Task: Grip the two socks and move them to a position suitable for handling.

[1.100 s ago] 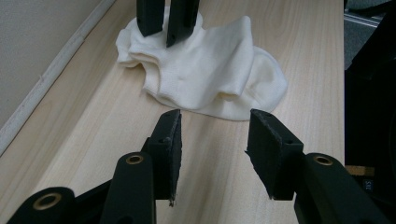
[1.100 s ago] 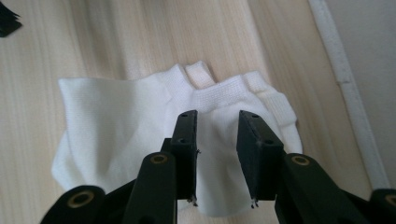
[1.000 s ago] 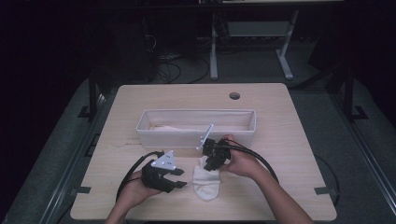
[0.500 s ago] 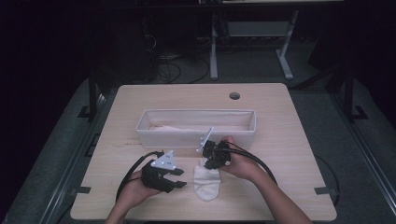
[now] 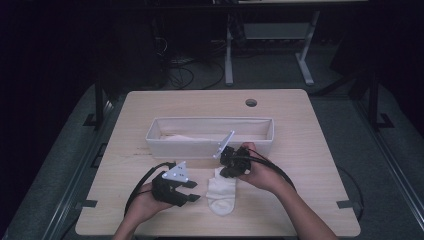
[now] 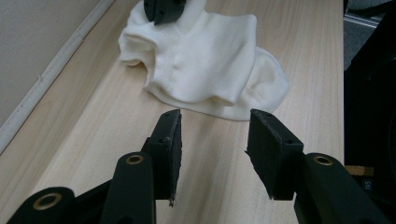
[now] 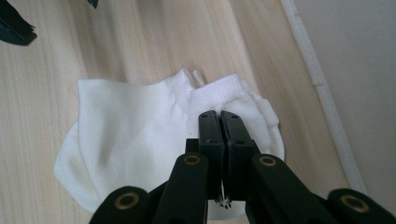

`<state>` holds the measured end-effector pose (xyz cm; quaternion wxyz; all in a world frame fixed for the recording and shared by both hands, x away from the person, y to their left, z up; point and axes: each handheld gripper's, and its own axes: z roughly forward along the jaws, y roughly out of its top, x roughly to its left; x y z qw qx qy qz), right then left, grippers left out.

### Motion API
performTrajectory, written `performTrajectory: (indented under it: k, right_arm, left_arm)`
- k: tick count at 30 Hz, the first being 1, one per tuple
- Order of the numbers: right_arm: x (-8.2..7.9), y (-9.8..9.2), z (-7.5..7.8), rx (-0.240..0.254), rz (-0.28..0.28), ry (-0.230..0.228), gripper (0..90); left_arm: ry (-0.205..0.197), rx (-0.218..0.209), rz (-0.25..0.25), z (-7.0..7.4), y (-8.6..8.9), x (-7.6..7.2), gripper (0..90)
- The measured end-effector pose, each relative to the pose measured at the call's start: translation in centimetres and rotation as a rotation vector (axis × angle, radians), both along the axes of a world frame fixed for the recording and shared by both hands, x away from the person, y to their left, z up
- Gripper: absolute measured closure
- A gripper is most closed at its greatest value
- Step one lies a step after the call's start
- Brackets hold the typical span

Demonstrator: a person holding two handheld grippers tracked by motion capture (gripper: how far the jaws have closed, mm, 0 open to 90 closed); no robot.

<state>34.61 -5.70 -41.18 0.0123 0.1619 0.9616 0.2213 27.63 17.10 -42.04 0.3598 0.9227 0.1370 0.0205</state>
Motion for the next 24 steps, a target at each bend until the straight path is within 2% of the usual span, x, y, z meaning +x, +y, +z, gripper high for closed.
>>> performTrajectory:
  k: [5, 8, 15, 19, 24]
  right_arm:
    - [0.6, 0.2, -0.3, -0.005, -0.021, -0.013, 87.7]
    - [1.0, 0.5, -1.0, -0.023, -0.028, -0.002, 87.5]
    - [1.6, 0.6, -2.0, -0.033, -0.038, 0.027, 84.8]
    - [1.4, 0.4, -1.7, -0.020, -0.040, 0.020, 80.9]
    - [0.7, -0.1, -0.7, 0.011, -0.030, 0.015, 78.7]
  left_arm:
    - [-0.001, 0.001, 0.002, 0.1, 0.0, 0.0, 54.6]
    - [-0.002, -0.001, 0.002, 0.1, 0.1, 0.0, 54.6]
    - [-0.001, -0.006, 0.002, 0.1, 0.1, 0.0, 54.5]
    - [-0.002, -0.006, 0.001, 0.1, 0.1, 0.0, 54.5]
    - [-0.003, -0.005, 0.000, 0.1, 0.0, -0.1, 54.4]
